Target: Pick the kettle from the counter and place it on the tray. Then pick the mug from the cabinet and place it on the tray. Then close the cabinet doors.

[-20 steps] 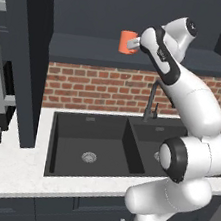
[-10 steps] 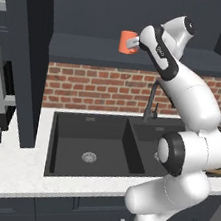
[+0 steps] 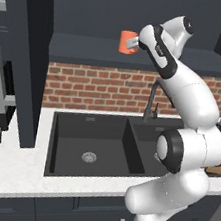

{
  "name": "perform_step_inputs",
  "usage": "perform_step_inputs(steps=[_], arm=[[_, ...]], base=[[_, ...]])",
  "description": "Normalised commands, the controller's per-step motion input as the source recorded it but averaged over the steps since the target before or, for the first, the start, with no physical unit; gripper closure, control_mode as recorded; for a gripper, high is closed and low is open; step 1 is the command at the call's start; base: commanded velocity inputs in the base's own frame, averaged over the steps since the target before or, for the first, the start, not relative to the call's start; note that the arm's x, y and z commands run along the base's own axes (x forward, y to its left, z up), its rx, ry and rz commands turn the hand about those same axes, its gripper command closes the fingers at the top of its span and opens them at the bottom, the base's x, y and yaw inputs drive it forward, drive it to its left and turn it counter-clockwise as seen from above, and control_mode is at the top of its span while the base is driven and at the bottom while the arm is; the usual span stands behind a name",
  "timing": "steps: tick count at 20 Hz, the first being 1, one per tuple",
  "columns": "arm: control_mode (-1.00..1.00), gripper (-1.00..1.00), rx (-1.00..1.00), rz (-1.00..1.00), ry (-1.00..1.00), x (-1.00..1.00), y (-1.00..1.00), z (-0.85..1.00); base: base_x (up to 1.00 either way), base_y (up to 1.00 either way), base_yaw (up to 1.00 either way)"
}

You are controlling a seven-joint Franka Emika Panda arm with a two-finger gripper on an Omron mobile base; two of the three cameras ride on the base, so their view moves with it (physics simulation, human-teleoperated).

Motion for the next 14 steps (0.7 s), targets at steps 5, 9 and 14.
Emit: perform_step_inputs(steps=[5, 9, 14], arm=[[-1.0, 1.0, 0.0, 0.01, 0.0, 0.0, 0.04, -0.02], [-1.0, 1.0, 0.0, 0.0, 0.0, 0.0, 0.04, 0.0], [-1.0, 1.0, 0.0, 0.0, 0.0, 0.0, 0.01, 0.0]], base=[[0.0, 0.0, 0.0], [0.0, 0.0, 0.0], [0.0, 0.0, 0.0]])
